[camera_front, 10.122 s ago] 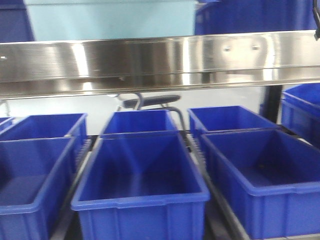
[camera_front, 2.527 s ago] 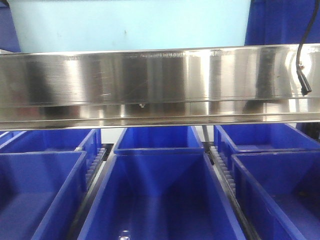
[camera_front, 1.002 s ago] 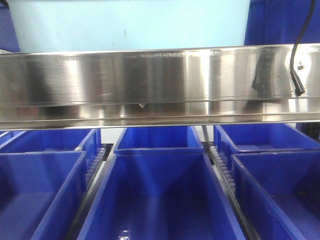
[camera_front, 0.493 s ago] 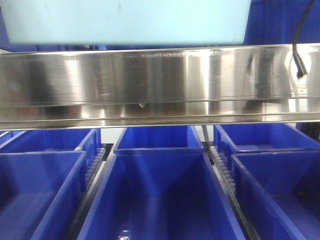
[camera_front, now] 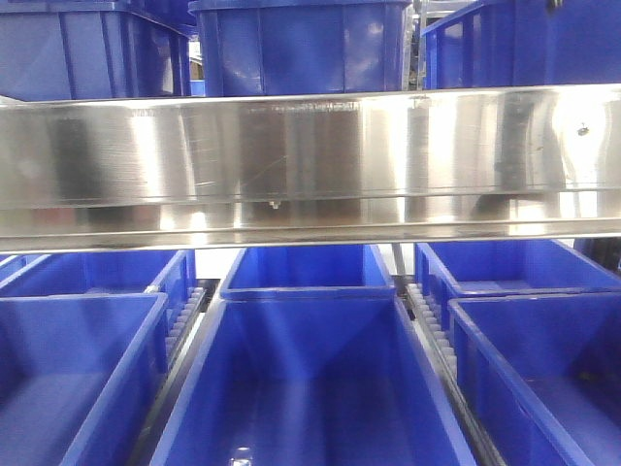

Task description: Move two blue bins to right shelf middle

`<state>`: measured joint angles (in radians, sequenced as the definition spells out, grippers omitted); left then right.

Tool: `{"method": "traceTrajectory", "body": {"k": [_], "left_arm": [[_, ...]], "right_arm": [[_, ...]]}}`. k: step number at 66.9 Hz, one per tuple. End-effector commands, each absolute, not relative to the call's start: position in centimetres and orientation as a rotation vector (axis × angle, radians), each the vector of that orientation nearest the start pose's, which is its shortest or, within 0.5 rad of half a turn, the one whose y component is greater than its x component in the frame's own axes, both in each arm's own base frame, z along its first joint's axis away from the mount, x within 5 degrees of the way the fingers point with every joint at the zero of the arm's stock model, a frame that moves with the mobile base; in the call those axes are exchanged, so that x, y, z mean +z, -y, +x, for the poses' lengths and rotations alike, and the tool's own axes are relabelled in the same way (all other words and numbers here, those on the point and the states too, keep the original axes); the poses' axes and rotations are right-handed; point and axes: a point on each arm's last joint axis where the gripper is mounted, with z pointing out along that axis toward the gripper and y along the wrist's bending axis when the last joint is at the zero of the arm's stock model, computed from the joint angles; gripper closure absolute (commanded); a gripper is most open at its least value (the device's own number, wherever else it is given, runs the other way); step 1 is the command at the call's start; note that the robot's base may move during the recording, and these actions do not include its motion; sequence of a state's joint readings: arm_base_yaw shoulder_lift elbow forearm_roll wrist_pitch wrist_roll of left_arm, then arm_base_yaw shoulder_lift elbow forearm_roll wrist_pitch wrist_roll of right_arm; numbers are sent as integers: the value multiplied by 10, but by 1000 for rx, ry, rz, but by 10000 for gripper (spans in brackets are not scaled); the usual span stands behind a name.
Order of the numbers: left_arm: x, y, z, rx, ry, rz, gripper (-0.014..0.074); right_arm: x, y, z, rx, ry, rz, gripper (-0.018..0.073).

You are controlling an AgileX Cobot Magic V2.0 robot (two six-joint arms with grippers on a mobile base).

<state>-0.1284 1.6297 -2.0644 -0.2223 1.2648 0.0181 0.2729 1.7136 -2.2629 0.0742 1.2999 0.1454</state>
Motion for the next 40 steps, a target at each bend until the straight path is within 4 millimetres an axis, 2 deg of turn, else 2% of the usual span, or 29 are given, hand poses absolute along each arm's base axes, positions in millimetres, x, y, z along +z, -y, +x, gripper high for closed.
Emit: {"method": "traceTrajectory", "body": {"k": [1,16,26,40], "left_arm": [[512,69,308,-436,-2170,251,707],[517,68,308,-446,-2143,228,707],[522,68,311,-486,-2096,140,707],[522,68,311,-486,-2088,138,707]], "right_arm": [[532,-100,313,387,-2101,-193,726],[533,-100,312,387,-2096,-193,726],[533,-100,313,387,-2097,-193,726],[533,-100,313,387,-2097,-193,726]]}}
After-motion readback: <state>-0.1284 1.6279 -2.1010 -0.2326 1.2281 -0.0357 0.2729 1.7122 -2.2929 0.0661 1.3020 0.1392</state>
